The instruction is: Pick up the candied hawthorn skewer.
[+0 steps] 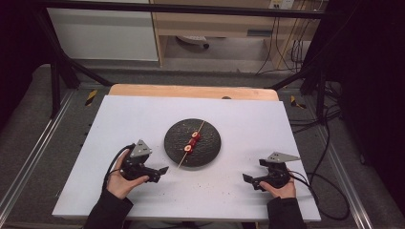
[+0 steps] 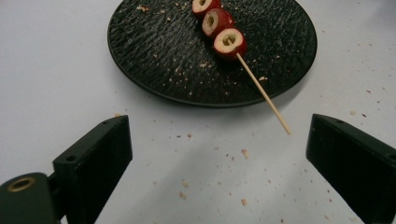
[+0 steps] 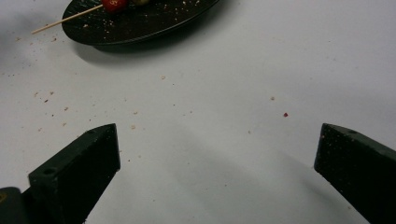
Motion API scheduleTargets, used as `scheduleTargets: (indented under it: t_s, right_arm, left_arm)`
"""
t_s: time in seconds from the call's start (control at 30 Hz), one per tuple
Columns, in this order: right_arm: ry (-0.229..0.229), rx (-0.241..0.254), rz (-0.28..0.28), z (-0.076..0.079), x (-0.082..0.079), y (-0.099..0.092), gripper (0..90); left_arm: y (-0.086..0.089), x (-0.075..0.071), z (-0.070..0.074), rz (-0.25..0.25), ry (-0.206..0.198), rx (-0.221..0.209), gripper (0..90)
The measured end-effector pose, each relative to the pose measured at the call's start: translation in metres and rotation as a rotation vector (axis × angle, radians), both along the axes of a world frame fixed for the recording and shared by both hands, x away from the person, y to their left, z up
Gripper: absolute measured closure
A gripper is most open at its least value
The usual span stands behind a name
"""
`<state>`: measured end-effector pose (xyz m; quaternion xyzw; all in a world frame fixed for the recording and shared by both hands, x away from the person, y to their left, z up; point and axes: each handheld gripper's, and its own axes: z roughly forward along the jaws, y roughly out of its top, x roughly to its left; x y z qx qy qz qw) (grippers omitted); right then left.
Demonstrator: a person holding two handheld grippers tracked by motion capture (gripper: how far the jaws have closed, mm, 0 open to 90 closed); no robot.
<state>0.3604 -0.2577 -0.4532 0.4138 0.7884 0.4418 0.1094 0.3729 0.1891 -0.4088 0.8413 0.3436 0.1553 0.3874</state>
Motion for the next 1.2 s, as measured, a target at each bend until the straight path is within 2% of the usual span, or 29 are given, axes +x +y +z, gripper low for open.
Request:
scheduleTargets:
  t_s: [0.2,0.33,0.53,0.63,0.67,0.87,1.2]
  right_arm:
    - [-0.001,-0.001,-0.003,0.0,0.0,0.0,1.1]
    - [-0.001,-0.002,-0.001,0.0,0.0,0.0,1.1]
    - [0.0,-0.002,0.0,0.0,0.0,0.0,1.1]
    - [0.003,-0.001,-0.001,0.0,0.0,0.0,1.2]
    - [0.002,-0.002,-0.001,0.0,0.0,0.0,1.2]
    - [0.001,0.001,0.0,0.0,0.0,0.0,1.2]
    - [-0.003,0.004,0.002,0.0,0.001,0.0,1.2]
  left_arm:
    - [-0.02,0.01,0.003,0.003,0.034,-0.003,11.6]
    - [-0.033,0.015,0.003,0.011,0.058,0.015,14.8]
    - [-0.049,0.024,0.001,0.027,0.084,0.031,24.6]
    - [-0.056,0.028,-0.001,0.028,0.111,0.025,32.1]
    - [-0.059,0.029,-0.001,0.032,0.116,0.03,36.9]
    - [-0.072,0.035,-0.006,0.055,0.117,0.087,47.0]
    - [-0.09,0.041,-0.01,0.064,0.166,0.144,65.7]
